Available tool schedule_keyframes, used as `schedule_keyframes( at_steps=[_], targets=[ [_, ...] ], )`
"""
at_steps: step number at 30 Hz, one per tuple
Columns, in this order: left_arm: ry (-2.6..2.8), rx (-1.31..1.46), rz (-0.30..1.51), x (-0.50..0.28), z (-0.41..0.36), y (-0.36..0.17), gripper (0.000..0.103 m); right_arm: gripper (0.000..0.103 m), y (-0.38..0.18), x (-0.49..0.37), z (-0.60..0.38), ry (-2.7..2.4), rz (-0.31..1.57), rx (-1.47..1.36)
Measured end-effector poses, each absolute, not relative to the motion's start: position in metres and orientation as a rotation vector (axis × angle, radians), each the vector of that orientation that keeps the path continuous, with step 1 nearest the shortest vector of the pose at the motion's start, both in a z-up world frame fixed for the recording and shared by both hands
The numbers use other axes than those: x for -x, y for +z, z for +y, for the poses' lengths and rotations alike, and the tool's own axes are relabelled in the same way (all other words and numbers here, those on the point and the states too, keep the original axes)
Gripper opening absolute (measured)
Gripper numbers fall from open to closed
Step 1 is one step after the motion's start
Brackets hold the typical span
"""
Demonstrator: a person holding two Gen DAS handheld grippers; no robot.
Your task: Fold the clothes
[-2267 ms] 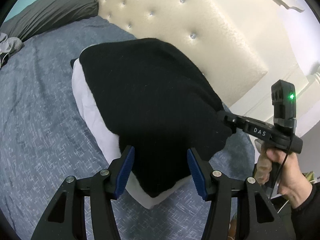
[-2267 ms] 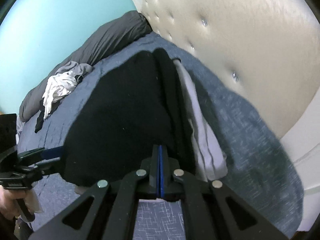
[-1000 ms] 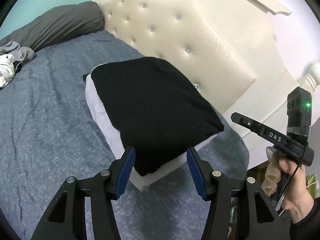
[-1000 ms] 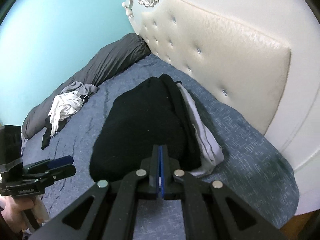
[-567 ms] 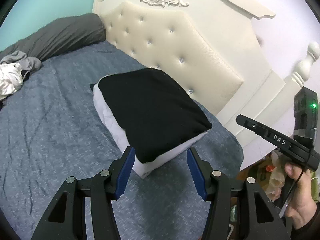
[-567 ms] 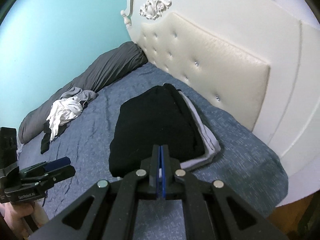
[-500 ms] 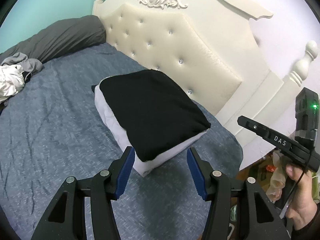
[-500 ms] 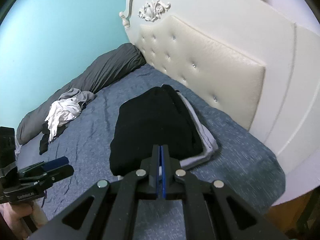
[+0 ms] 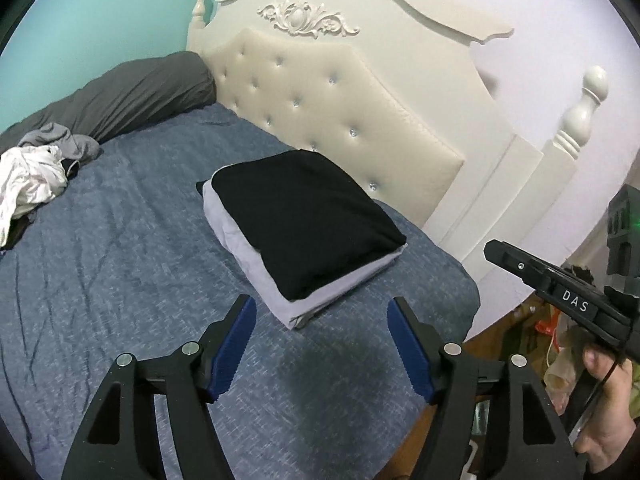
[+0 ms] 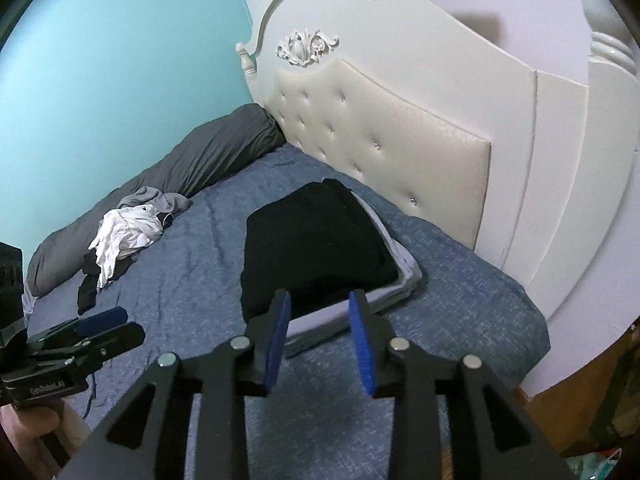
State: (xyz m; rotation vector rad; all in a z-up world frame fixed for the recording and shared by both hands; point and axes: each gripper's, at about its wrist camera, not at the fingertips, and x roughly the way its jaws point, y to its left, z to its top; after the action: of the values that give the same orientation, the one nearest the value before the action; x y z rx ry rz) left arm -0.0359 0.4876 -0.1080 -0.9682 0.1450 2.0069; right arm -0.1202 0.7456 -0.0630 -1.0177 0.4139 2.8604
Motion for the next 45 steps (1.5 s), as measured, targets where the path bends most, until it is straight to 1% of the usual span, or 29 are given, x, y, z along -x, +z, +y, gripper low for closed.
schedule_keyframes(
  at_steps=[1,4,5,6,8,11,14,15,19,24,27,32,36,45],
  targets=[
    [2.009,0.962,0.147,0.033,0.485,-0.106,0.073,0.032,-0.061,0.116,0.743,2.859,0.414,1.014],
    [2.018,0.940,0.147,0.025,0.477,-0.098,0.076,0.039,-0.055,0.106,0.736,2.849,0.390,0.995],
    [2.022,0.935,0.149,0.023,0.475,-0.096,0.078,0.044,-0.053,0.102,0.734,2.846,0.379,0.988],
    [2.023,0.929,0.149,0.020,0.473,-0.094,0.080,0.054,-0.051,0.098,0.731,2.844,0.371,0.978],
    [2.023,0.920,0.148,0.016,0.468,-0.091,0.081,0.060,-0.046,0.089,0.726,2.840,0.366,0.955],
    [2.034,0.905,0.144,0.009,0.460,-0.086,0.081,0.063,-0.041,0.079,0.721,2.828,0.375,0.944],
    [2.045,0.889,0.142,0.003,0.452,-0.081,0.090,0.072,-0.036,0.070,0.717,2.814,0.371,0.929],
    [2.044,0.884,0.141,0.001,0.450,-0.080,0.090,0.073,-0.035,0.066,0.716,2.810,0.368,0.925],
    [2.045,0.868,0.151,-0.006,0.441,-0.075,0.091,0.077,-0.031,0.051,0.710,2.792,0.361,0.919],
    [2.054,0.846,0.149,-0.017,0.431,-0.072,0.097,0.083,-0.027,0.035,0.702,2.777,0.354,0.908],
    [2.055,0.839,0.163,-0.024,0.427,-0.070,0.101,0.084,-0.025,0.024,0.696,2.778,0.324,0.894],
    [2.070,0.815,0.168,-0.035,0.416,-0.065,0.102,0.086,-0.026,0.008,0.691,2.761,0.339,0.877],
    [2.066,0.809,0.160,-0.040,0.406,-0.064,0.102,0.093,-0.028,-0.005,0.687,2.748,0.364,0.870],
    [2.058,0.810,0.159,-0.051,0.385,-0.066,0.102,0.099,-0.022,-0.028,0.667,2.766,0.342,0.838]
  ],
)
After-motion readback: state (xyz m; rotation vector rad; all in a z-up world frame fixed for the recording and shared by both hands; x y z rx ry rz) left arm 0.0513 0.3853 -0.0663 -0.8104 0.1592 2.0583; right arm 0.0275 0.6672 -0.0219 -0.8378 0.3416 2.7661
